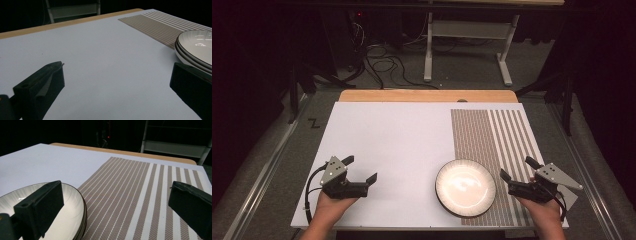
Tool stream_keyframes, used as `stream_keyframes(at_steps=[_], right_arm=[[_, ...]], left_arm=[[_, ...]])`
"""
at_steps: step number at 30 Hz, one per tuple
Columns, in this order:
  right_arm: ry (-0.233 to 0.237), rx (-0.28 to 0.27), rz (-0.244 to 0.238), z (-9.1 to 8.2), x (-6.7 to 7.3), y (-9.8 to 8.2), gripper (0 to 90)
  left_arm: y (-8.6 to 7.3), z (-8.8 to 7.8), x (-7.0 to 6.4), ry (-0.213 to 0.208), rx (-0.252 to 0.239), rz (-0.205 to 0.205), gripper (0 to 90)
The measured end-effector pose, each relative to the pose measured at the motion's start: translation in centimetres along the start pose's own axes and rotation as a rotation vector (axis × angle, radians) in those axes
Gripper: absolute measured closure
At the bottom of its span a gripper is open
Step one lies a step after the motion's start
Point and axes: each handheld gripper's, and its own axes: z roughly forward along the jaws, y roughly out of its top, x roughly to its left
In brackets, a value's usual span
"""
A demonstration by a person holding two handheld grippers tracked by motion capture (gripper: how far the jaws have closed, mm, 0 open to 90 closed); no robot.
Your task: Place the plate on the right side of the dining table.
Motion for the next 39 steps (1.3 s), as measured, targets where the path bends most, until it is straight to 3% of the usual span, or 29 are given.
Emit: stream_keyframes(at_steps=[17, 24, 25, 26, 39], right_arm=[[0.032, 0.018, -0.013, 0.2, 0.2, -0.1, 4.6], [0.055, 0.062, -0.02, 0.2, 0.1, -0.2, 20.1], [0.066, 0.079, -0.024, 0.2, 0.2, -0.3, 26.8], [0.066, 0.079, -0.024, 0.2, 0.2, -0.3, 26.8], [0.103, 0.161, -0.051, -0.1, 0.9, -1.0, 70.5]], left_arm=[[-0.2, 0.0, 0.1, 0.001, -0.001, -0.007, 0.1], [-0.2, 0.1, 0.1, -0.008, 0.002, -0.004, 0.3], [-0.2, 0.1, 0.1, -0.01, 0.004, -0.005, 0.3], [-0.2, 0.1, 0.1, -0.01, 0.004, -0.005, 0.3], [-0.2, 0.1, 0.1, -0.015, -0.001, -0.01, 0.5]])
